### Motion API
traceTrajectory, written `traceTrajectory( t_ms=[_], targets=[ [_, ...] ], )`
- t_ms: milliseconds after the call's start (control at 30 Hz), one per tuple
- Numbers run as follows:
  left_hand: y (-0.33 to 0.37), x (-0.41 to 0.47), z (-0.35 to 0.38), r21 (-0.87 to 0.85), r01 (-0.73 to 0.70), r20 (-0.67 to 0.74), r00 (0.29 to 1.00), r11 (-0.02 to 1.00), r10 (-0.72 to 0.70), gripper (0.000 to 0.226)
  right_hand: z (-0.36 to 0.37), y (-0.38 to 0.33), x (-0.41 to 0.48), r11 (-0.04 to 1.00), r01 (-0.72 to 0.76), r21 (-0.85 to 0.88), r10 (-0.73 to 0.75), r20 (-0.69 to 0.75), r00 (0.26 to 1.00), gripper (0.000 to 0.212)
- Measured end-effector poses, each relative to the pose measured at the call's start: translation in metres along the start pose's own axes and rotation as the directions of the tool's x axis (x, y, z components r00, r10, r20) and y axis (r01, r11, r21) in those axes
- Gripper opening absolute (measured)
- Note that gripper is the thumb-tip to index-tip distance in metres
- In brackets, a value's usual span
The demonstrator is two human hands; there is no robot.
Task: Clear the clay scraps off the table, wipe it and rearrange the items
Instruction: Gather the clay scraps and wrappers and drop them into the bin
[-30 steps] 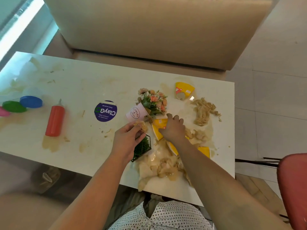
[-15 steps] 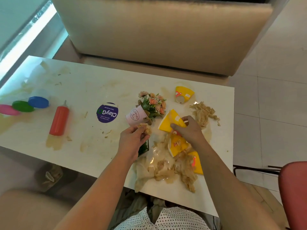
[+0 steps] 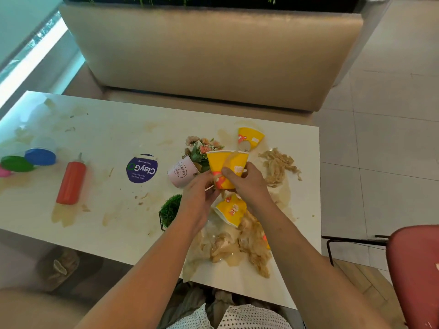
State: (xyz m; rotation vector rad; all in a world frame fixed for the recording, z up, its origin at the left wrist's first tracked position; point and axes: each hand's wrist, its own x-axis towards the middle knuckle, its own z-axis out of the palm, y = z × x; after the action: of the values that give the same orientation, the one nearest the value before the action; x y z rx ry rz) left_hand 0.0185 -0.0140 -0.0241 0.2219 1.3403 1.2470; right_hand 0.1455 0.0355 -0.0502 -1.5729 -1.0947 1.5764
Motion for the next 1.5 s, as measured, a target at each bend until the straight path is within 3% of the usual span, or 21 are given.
traceTrajectory(
  t_ms=[167, 300, 400, 467, 500, 533, 600, 700, 800, 867, 967, 1167, 1300, 1400, 1500],
  targets=[
    [-0.001, 0.008, -0.010, 0.099, -0.074, 0.000, 0.997, 0.992, 0.075, 0.031, 0.007, -0.008, 0.003, 0.988, 0.073, -0.137, -0.059, 0.104, 0.993, 0.026],
    [0.005, 0.012, -0.017, 0.117, -0.048, 0.027, 0.999, 0.992, 0.045, 0.024, 0.002, -0.017, 0.006, 0.993, -0.011, -0.121, 0.045, 0.288, 0.956, 0.034],
    [0.006, 0.012, -0.022, 0.077, -0.033, 0.006, 0.999, 0.997, 0.032, 0.016, -0.010, -0.017, 0.011, 0.987, -0.162, 0.002, 0.157, 0.243, 0.957, 0.043],
    [0.007, 0.010, -0.028, 0.046, -0.036, -0.020, 0.999, 0.998, 0.037, 0.022, -0.015, -0.005, 0.012, 0.989, -0.109, -0.096, 0.122, 0.142, 0.982, 0.030],
    [0.007, 0.009, -0.031, 0.042, -0.040, -0.030, 0.999, 0.998, 0.041, 0.027, -0.018, 0.004, 0.012, 0.955, 0.008, -0.298, 0.027, 0.115, 0.993, 0.020],
    [0.007, 0.009, -0.033, 0.048, -0.047, -0.037, 0.998, 0.998, 0.048, 0.030, -0.021, 0.015, 0.011, 0.852, 0.134, -0.507, -0.068, 0.146, 0.987, 0.018],
    [0.009, 0.006, -0.036, 0.063, -0.060, -0.036, 0.997, 0.996, 0.063, 0.031, -0.021, 0.040, 0.010, 0.598, 0.292, -0.747, -0.113, 0.283, 0.953, 0.045],
    [0.013, 0.003, -0.037, 0.065, -0.075, -0.009, 0.997, 0.995, 0.076, 0.031, -0.018, 0.060, 0.012, 0.416, 0.322, -0.851, -0.040, 0.336, 0.941, 0.070],
    [0.015, -0.001, -0.037, 0.080, -0.097, 0.036, 0.995, 0.992, 0.095, 0.028, -0.015, 0.070, 0.015, 0.291, 0.332, -0.897, 0.000, 0.347, 0.938, 0.067],
    [0.016, -0.003, -0.037, 0.095, -0.115, 0.054, 0.992, 0.989, 0.111, 0.027, -0.013, 0.075, 0.017, 0.260, 0.340, -0.904, -0.020, 0.347, 0.938, 0.060],
    [0.015, -0.005, -0.040, 0.107, -0.110, 0.045, 0.993, 0.988, 0.106, 0.028, -0.012, 0.076, 0.019, 0.283, 0.323, -0.903, -0.057, 0.321, 0.945, 0.056],
    [0.013, -0.014, -0.051, 0.076, -0.131, -0.010, 0.991, 0.988, 0.132, 0.046, -0.023, 0.066, 0.007, 0.478, 0.293, -0.828, -0.215, 0.214, 0.953, 0.027],
    [0.017, -0.017, -0.057, 0.042, -0.131, -0.052, 0.990, 0.990, 0.133, 0.026, -0.033, 0.041, -0.011, 0.654, 0.298, -0.695, -0.245, 0.179, 0.953, 0.014],
    [0.020, -0.018, -0.060, 0.034, -0.130, -0.068, 0.989, 0.991, 0.132, 0.028, -0.036, 0.020, -0.038, 0.741, 0.335, -0.582, -0.145, 0.349, 0.926, 0.007],
    [0.018, -0.021, -0.063, 0.028, -0.126, -0.086, 0.988, 0.992, 0.128, 0.029, -0.011, 0.025, -0.063, 0.609, 0.470, -0.639, -0.021, 0.580, 0.815, 0.020]
  ],
)
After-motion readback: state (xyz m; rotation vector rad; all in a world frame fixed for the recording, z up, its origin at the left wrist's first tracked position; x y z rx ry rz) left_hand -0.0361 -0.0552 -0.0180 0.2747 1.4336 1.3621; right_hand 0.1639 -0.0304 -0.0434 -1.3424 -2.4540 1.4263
